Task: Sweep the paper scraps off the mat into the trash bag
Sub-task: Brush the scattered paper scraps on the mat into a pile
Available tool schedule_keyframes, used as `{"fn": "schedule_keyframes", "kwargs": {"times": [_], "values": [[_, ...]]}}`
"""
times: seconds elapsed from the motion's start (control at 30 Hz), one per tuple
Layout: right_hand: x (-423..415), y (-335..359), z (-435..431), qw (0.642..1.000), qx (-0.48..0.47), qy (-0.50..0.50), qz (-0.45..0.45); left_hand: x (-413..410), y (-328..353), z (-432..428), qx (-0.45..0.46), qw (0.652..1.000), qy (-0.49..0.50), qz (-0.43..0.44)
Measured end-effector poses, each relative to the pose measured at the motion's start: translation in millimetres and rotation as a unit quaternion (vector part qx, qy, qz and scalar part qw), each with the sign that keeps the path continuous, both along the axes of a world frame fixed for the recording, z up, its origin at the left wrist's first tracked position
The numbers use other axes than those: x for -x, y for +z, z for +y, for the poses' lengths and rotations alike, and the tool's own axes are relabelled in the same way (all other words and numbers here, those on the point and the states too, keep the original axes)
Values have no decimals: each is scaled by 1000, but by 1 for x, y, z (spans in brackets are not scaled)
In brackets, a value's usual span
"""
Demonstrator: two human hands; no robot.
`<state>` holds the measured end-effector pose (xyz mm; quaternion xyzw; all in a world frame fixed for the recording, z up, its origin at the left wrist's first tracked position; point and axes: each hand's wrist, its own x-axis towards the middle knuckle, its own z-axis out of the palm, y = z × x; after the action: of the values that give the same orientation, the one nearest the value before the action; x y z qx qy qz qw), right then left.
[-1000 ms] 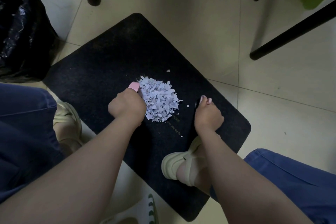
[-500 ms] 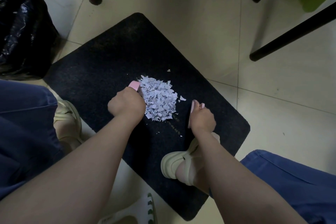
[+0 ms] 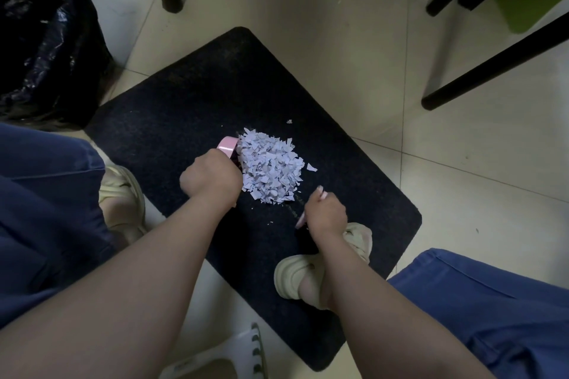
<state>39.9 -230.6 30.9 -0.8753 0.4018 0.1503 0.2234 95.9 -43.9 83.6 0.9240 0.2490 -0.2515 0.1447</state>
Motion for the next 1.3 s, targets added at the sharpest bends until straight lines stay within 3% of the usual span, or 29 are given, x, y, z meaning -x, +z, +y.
{"fn": "schedule_keyframes", "kwargs": {"times": [0.13, 0.23, 0.33, 0.47, 0.57, 0.63, 0.77, 0.97, 1.1, 1.3], "values": [[-10, 20, 9, 992, -34, -65, -102, 2, -1, 11, 13, 1000, 21, -11], [-13, 37, 14, 979, -49, -31, -194, 4, -1, 19, 17, 999, 37, -14], [-16, 45, 25, 960, -130, 35, -246, 7, 1, 28, 17, 998, 51, -13], [-17, 36, 49, 954, -207, 182, -119, 15, 0, 39, 27, 998, 60, -25], [-11, 18, 69, 934, -153, 320, 41, 19, -5, 50, 33, 996, 74, -29], [-7, 5, 80, 917, -126, 368, 92, 19, -7, 58, 30, 995, 89, -28], [-16, 6, 84, 950, -38, 309, 37, 14, -9, 62, 39, 993, 106, -32], [-80, 42, 62, 980, -123, 129, -84, -1, 3, 43, 51, 994, 73, -58], [-103, 51, 41, 977, -9, 110, -182, -12, 5, 29, 45, 995, 64, -69], [-129, 18, 13, 984, 35, 87, -151, -31, -4, 21, 30, 996, 76, -43]]}}
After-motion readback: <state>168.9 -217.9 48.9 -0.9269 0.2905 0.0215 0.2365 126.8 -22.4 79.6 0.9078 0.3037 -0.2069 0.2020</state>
